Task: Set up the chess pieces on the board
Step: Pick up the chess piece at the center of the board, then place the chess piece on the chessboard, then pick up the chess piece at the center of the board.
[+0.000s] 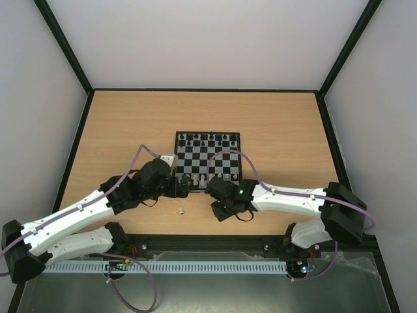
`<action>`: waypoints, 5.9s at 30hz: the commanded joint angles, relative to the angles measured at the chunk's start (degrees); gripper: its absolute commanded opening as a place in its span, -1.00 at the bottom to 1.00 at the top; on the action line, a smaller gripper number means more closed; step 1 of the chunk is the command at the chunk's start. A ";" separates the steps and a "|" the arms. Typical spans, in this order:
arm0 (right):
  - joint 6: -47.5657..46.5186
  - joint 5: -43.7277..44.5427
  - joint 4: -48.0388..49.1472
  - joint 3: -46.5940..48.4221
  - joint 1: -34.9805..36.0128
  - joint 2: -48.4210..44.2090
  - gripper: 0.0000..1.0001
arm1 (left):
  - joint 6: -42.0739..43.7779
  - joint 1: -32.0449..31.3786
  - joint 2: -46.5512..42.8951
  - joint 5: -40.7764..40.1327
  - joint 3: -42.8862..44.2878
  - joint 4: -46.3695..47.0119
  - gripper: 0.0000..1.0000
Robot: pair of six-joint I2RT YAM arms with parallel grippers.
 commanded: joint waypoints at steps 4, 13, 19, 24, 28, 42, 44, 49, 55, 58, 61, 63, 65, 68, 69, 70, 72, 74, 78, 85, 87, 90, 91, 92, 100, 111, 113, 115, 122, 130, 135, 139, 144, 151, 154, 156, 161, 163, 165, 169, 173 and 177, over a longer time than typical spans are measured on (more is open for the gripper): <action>-1.21 0.72 -0.87 2.61 0.53 4.52 -0.27 | -0.71 -0.35 -0.83 0.14 -0.73 1.41 0.98; -1.98 0.93 -0.21 2.18 0.51 5.23 -0.35 | -0.63 -0.34 0.76 0.20 -0.79 2.35 0.98; -2.67 1.41 0.19 2.27 0.49 5.98 -0.39 | -0.45 -0.34 2.23 0.36 -0.57 3.05 0.98; -3.21 1.62 0.38 2.53 0.53 6.79 -0.46 | -0.55 -0.35 2.96 0.62 -0.59 3.62 0.98; -3.54 1.72 0.51 2.73 0.51 7.62 -0.55 | -0.69 -0.36 3.01 0.58 -0.54 3.78 0.98; -3.01 3.98 -1.41 4.41 0.41 5.18 -0.82 | -1.48 -0.34 -0.20 -1.91 -0.16 2.15 0.98; -2.80 5.27 -3.27 5.55 -0.34 3.79 -0.82 | -1.65 -0.38 -1.29 -2.65 -0.21 1.58 0.98; -3.07 7.64 -8.33 9.27 -5.01 1.93 -0.81 | -1.71 -0.21 -3.37 -3.42 -0.55 0.91 0.98; -4.56 8.87 -9.75 11.31 -10.40 2.71 -0.81 | -1.24 0.09 -3.89 -3.21 -0.58 0.40 0.98; -5.11 8.69 -9.45 11.65 -11.99 3.85 -0.81 | -1.15 0.25 -4.54 -3.21 -0.79 0.27 0.98; -5.62 8.33 -8.68 11.92 -13.01 5.47 -0.81 | -1.02 0.54 -4.87 -3.21 -1.00 0.11 0.98; -5.99 8.13 -8.07 12.23 -13.47 6.55 -0.81 | -0.93 0.78 -5.06 -3.13 -1.12 0.09 0.98; -6.25 7.97 -7.54 12.51 -13.72 7.71 -0.81 | -0.82 1.02 -5.14 -2.96 -1.18 0.11 0.98; -6.65 7.55 -6.68 12.97 -14.48 9.52 -0.81 | -0.73 1.28 -5.18 -2.81 -1.35 0.17 0.98; -6.74 7.59 -6.52 13.12 -14.70 10.06 -0.81 | -0.67 1.40 -5.16 -2.70 -1.43 0.24 0.98; -6.73 7.67 -6.44 13.31 -14.86 10.53 -0.81 | -0.63 1.49 -5.16 -2.55 -1.47 0.31 0.98; -6.98 7.56 -6.04 13.46 -15.15 11.40 -0.81 | -0.56 1.69 -5.21 -2.38 -1.67 0.43 0.98; -7.10 7.62 -5.77 13.57 -15.36 11.93 -0.81 | -0.57 1.91 -5.20 -2.18 -1.76 0.52 0.98; -7.41 7.68 -5.47 13.65 -16.24 12.91 -0.81 | -0.36 2.25 -5.32 -1.98 -2.00 0.54 0.98; -8.03 7.35 -4.72 13.46 -17.47 13.68 -0.81 | -0.32 2.89 -5.49 -1.46 -2.47 0.70 0.98; -8.31 7.01 -4.53 13.49 -17.93 13.90 -0.81 | -0.28 3.00 -5.42 -1.32 -2.59 0.71 0.98; -8.55 6.79 -4.16 13.60 -18.20 14.32 -0.81 | -0.57 3.21 -5.48 -1.34 -2.85 0.56 0.98; -8.59 6.72 -4.01 13.59 -18.29 14.37 -0.81 | -0.67 3.25 -5.36 -1.44 -2.89 0.27 0.98; -8.62 6.54 -3.84 13.58 -18.39 14.51 -0.80 | -0.72 3.26 -5.29 -1.52 -2.92 0.08 0.98; -9.21 5.89 -3.11 13.53 -19.10 14.80 -0.71 | -2.45 3.42 -5.77 -0.36 -4.48 -1.13 0.98; -8.73 3.28 -3.48 13.08 -19.02 8.63 -0.27 | -5.09 3.87 -5.43 2.34 -3.53 -2.78 0.98; -8.13 2.53 -3.80 12.82 -18.10 5.63 -0.12 | -5.57 3.88 -7.29 1.57 -3.22 -2.70 0.98; -7.27 2.76 -3.92 12.44 -16.00 2.79 0.00 | -6.00 3.95 -9.17 0.72 -2.90 -2.70 0.98; -1.20 3.08 8.52 5.05 -3.30 -2.20 0.29 | -5.44 3.95 -18.88 -2.22 -0.97 -0.63 0.98; 7.26 17.68 23.34 1.44 9.32 5.66 0.23 | -4.60 3.97 -30.15 0.00 -1.52 3.78 0.98; 10.45 24.58 27.16 4.41 13.65 11.67 0.20 | -4.16 3.94 -32.22 1.48 -1.28 2.77 0.99; 13.19 25.74 27.13 8.18 15.45 17.53 0.18 | -4.14 3.96 -34.17 2.06 -1.63 1.50 0.99; 18.03 28.23 26.34 11.24 17.57 23.46 -0.07 | -3.90 3.92 -36.01 2.72 -2.26 0.50 0.99; 23.96 29.06 25.76 11.84 18.62 26.85 -0.23 | -3.54 3.92 -37.55 3.05 -2.79 -0.67 0.99; 24.29 28.52 25.58 12.61 18.90 28.04 -0.26 | -3.44 3.92 -37.60 2.62 -2.89 -1.17 0.98; 24.34 28.41 25.17 13.52 19.12 28.91 -0.32 | -3.43 3.90 -37.60 2.36 -2.91 -1.39 0.98; 25.39 28.75 23.74 14.26 19.20 29.53 -0.42 | -3.52 3.96 -39.43 2.16 -2.82 -1.73 0.99; 25.91 28.98 23.24 14.15 19.16 29.25 -0.44 | -3.59 3.91 -39.56 2.15 -2.79 -1.78 0.99; 26.20 29.28 22.41 14.16 19.20 29.15 -0.45 | -3.69 3.95 -39.74 2.06 -2.75 -1.84 0.99; 26.78 29.71 21.65 14.07 19.21 29.16 -0.50 | -3.83 3.94 -39.87 2.03 -2.89 -1.84 0.99; 27.06 29.86 21.32 14.15 19.17 29.49 -0.56 | -3.87 3.90 -39.74 2.06 -2.97 -1.76 0.99; 27.01 29.93 21.38 13.85 19.16 29.02 -0.65 | -3.87 3.95 -39.37 2.11 -3.25 -1.60 0.99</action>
